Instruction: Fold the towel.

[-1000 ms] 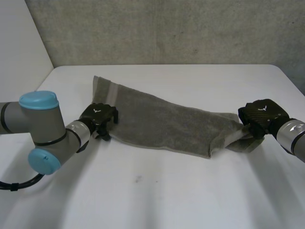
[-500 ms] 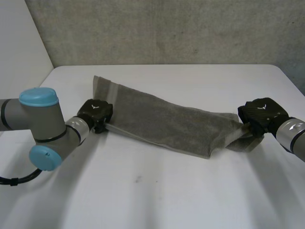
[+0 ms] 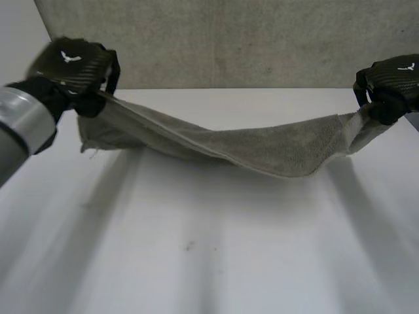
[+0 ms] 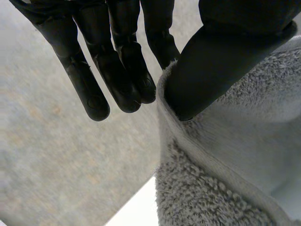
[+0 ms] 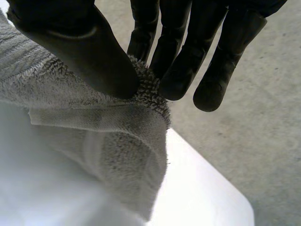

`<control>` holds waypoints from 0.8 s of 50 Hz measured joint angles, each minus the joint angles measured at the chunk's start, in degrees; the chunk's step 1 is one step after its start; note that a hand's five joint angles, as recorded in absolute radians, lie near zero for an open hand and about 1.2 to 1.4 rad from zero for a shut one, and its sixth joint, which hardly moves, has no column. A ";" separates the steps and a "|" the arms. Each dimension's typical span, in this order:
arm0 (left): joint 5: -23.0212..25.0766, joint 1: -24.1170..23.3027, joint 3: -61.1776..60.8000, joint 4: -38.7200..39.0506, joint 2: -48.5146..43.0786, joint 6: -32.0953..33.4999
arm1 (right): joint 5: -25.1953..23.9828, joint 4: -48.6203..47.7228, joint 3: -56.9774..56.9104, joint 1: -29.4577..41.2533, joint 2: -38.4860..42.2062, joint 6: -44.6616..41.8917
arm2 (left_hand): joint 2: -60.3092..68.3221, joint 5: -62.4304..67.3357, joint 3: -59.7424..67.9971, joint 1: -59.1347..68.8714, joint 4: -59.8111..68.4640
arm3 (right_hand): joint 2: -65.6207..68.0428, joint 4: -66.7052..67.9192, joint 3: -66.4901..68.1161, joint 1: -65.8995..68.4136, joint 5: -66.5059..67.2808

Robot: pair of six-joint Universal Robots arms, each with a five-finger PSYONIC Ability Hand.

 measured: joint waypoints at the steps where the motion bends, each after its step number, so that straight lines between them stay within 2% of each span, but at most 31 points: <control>1: 0.04 0.06 -0.80 -0.37 1.74 0.01 | -0.39 2.06 -0.84 0.00 -0.01 -0.64 | 0.00 0.00 0.00 0.00 0.00 | 0.00 0.00 0.00 0.01 0.00; 7: 0.21 0.23 -5.30 -2.58 8.30 0.23 | -3.30 12.00 -2.94 -0.05 0.13 -6.71 | 0.00 0.00 0.00 0.01 0.01 | 0.00 0.00 0.00 0.03 0.00; 11: 0.27 0.50 -7.37 -3.67 8.66 0.39 | -4.33 15.82 -2.59 0.00 0.47 -11.02 | 0.00 0.00 0.00 0.26 0.01 | 0.00 0.00 0.00 0.05 0.00; 15: 0.33 1.01 -8.45 -4.31 5.60 0.51 | -4.55 18.17 -1.85 0.25 1.95 -15.47 | 0.01 0.00 0.01 0.26 0.01 | 0.00 0.00 0.00 0.05 0.00; 18: 0.26 1.43 -7.32 -4.59 -0.66 0.91 | -3.84 18.85 -2.36 0.56 5.60 -18.09 | 0.01 0.00 0.02 0.26 0.01 | 0.00 0.00 0.00 0.06 0.00; 25: -0.22 1.56 -0.17 -4.63 -13.14 2.03 | -1.19 18.62 -8.40 2.25 14.38 -18.46 | 0.03 0.00 0.04 0.26 0.02 | 0.00 0.00 0.00 0.09 0.00; 28: -0.46 1.30 7.89 -4.62 -20.51 2.39 | 1.36 18.07 -17.06 5.18 20.93 -16.13 | 0.03 0.00 0.05 0.26 0.02 | 0.00 0.19 0.00 0.11 0.00; 35: -0.59 0.56 26.45 -3.81 -28.72 0.67 | 5.22 14.02 -37.79 8.62 29.98 -9.29 | 0.05 0.00 0.08 0.26 0.03 | 0.00 0.42 0.00 0.13 0.00; 40: -1.89 -0.05 42.45 0.55 -31.22 -4.89 | 7.40 4.24 -56.90 9.65 34.18 1.01 | 0.05 0.00 0.08 0.27 0.03 | 0.00 0.42 0.00 0.15 0.00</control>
